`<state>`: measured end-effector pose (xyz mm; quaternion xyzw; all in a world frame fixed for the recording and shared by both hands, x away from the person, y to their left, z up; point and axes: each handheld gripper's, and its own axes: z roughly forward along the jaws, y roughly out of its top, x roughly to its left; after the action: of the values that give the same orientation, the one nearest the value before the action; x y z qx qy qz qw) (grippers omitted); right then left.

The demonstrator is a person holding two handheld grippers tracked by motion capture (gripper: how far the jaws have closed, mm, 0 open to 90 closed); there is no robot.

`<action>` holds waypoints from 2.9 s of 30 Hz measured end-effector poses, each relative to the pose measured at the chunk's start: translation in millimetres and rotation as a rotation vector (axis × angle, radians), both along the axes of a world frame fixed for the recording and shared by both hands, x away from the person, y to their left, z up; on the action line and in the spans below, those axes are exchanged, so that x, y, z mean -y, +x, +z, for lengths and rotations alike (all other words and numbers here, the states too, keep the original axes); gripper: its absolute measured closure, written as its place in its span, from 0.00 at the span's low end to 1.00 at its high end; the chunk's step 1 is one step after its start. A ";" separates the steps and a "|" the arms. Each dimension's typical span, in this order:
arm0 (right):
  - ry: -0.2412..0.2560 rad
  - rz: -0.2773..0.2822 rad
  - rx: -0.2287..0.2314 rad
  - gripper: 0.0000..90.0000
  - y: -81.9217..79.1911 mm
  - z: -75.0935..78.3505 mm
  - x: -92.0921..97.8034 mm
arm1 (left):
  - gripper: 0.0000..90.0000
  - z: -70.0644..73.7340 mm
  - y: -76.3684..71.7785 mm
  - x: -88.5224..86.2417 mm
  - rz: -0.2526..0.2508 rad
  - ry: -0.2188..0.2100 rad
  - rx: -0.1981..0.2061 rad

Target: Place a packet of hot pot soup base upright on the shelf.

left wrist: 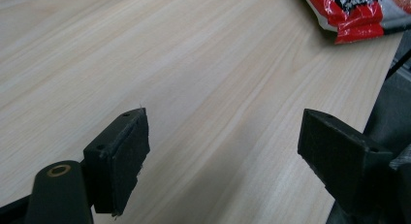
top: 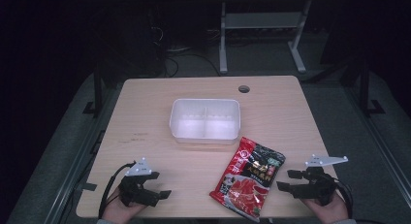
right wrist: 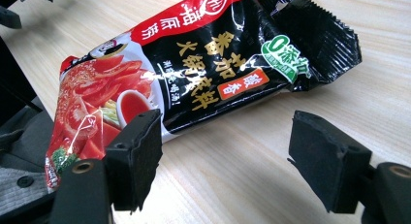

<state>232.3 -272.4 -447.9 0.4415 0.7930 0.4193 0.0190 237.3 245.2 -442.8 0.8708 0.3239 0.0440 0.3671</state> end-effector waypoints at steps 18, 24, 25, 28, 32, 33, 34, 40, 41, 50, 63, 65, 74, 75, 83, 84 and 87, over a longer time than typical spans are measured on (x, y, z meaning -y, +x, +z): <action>-0.004 -0.039 0.028 0.30 13.9 8.4 10.7 | 0.43 16.0 1.7 42.5 -0.117 0.023 0.031; 0.010 -0.045 0.027 0.30 31.0 14.9 12.2 | 0.48 19.9 4.5 68.9 -0.181 0.039 0.026; 0.007 -0.045 0.025 0.30 32.5 15.4 12.0 | 0.50 19.9 4.5 68.9 -0.181 0.039 0.026; 0.003 -0.049 0.023 0.30 39.5 17.6 13.5 | 0.54 23.5 7.3 87.7 -0.221 0.060 0.022; 0.012 -0.054 0.023 0.30 50.0 18.9 15.2 | 0.61 27.4 10.3 105.7 -0.251 0.070 0.019; 0.010 -0.054 0.020 0.30 52.8 18.9 15.2 | 0.63 27.9 11.5 109.9 -0.259 0.073 0.018; 0.009 -0.054 0.019 0.30 55.4 18.9 14.8 | 0.66 28.2 12.5 113.0 -0.262 0.074 0.014; 0.002 -0.044 0.001 0.32 70.6 17.1 10.9 | 0.80 28.9 16.8 140.0 -0.315 0.099 -0.016; -0.002 -0.045 -0.001 0.33 72.6 16.6 10.4 | 0.83 29.2 17.0 145.6 -0.331 0.107 -0.020; 0.002 -0.045 -0.072 0.43 94.0 3.3 10.6 | 0.93 19.9 17.1 183.0 -0.405 0.167 -0.061; 0.067 -0.034 -0.178 0.74 97.6 -14.6 15.2 | 0.94 12.7 21.1 188.9 -0.406 0.180 -0.092; 0.071 -0.024 -0.177 0.79 97.3 -14.6 14.0 | 0.93 12.4 20.9 189.5 -0.403 0.179 -0.090; 0.081 -0.004 -0.149 0.98 94.2 -8.1 9.3 | 0.89 12.1 21.5 188.4 -0.398 0.173 -0.087; 0.078 -0.005 -0.147 0.98 93.9 -7.6 8.9 | 0.88 12.2 21.2 187.9 -0.395 0.170 -0.088; 0.068 0.005 -0.087 0.99 84.1 12.5 6.7 | 0.86 16.2 24.8 180.5 -0.378 0.151 -0.080; 0.062 0.008 -0.081 0.99 83.0 14.2 6.1 | 0.85 17.1 25.5 179.3 -0.372 0.147 -0.077; 0.049 0.010 -0.063 0.99 79.2 19.1 4.1 | 0.80 19.5 27.5 175.3 -0.352 0.129 -0.074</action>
<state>311.6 -276.5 -428.8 0.4509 0.7848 0.4247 -0.0190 264.8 69.9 -423.3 0.9368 0.1764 -0.0322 0.3004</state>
